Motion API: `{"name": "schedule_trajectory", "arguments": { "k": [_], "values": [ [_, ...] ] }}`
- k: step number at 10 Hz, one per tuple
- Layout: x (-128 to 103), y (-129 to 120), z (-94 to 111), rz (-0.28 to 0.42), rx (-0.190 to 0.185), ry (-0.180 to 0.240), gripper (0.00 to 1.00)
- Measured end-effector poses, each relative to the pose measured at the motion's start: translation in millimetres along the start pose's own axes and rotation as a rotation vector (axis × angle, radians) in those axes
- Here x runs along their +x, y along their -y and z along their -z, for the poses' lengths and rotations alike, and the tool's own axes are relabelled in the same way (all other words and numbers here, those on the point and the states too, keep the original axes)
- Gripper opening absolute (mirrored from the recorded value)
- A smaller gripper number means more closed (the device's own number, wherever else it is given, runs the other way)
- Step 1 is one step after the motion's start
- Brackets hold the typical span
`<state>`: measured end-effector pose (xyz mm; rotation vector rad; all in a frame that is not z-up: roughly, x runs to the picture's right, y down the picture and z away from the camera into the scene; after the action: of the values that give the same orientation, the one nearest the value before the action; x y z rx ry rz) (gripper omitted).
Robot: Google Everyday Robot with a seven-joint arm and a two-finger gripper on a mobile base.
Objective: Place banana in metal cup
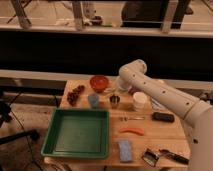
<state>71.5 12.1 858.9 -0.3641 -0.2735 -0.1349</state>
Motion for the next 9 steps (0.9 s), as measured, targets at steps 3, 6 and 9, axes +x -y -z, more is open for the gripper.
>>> {"name": "schedule_trajectory", "arguments": {
  "k": [3, 6, 9],
  "values": [
    [-0.6, -3.0, -0.3, -0.012, -0.008, 0.027, 0.02],
    [-3.4, -2.5, 2.2, -0.004, 0.0, 0.029, 0.02],
    [-3.2, -1.0, 2.8, 0.004, 0.006, 0.016, 0.02]
  ]
}}
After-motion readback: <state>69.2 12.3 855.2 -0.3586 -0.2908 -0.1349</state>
